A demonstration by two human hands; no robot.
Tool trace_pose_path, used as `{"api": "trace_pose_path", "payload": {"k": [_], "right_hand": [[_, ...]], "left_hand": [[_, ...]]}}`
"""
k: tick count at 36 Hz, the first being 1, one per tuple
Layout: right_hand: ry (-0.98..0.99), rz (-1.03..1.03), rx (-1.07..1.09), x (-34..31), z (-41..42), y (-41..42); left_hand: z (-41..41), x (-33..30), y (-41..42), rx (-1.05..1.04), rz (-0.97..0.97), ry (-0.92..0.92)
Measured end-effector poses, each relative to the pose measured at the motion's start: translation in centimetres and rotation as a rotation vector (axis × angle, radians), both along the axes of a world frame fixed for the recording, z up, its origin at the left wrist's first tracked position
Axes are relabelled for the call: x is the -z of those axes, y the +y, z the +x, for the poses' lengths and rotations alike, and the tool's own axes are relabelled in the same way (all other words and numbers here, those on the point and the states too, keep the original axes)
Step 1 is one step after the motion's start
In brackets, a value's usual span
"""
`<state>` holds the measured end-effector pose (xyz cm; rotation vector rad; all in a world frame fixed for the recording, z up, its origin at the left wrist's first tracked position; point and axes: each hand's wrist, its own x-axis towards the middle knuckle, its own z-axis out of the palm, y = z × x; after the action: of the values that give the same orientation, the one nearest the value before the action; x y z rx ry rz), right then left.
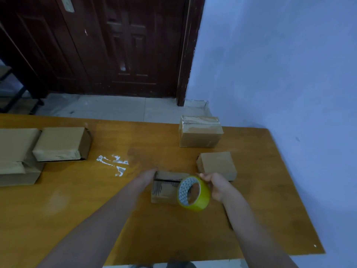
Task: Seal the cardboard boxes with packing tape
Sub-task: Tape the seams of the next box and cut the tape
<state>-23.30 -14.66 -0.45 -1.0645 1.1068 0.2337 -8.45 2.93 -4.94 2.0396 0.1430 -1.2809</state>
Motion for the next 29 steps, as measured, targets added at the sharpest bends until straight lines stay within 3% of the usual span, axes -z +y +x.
{"api": "trace_pose_path", "payload": {"k": [12, 16, 19, 21, 23, 29], "right_hand": [[-0.205, 0.049, -0.126, -3.7, -1.0, -0.8], [-0.248, 0.01, -0.213, -4.7, -0.6, -0.5], [-0.292, -0.039, -0.289, -5.3, 0.1, -0.2], [-0.311, -0.124, -0.35, -5.8, 0.8, 0.0], [-0.341, -0.253, -0.421, -6.5, 1.4, 0.0], [-0.45, -0.573, -0.529, -8.7, 2.4, -0.1]], "left_hand": [[-0.2, -0.8, 0.4, 0.049, -0.039, -0.163], [0.1, -1.3, 0.1, 0.143, 0.007, -0.409], [-1.2, -3.9, -0.9, 0.114, -0.253, -0.647], [-2.6, -6.4, -1.7, 0.123, -0.524, -0.602], [-3.6, -8.1, -2.6, 0.211, -0.656, -0.534], [-4.1, -9.8, -4.2, 0.276, -0.589, -0.589]]}}
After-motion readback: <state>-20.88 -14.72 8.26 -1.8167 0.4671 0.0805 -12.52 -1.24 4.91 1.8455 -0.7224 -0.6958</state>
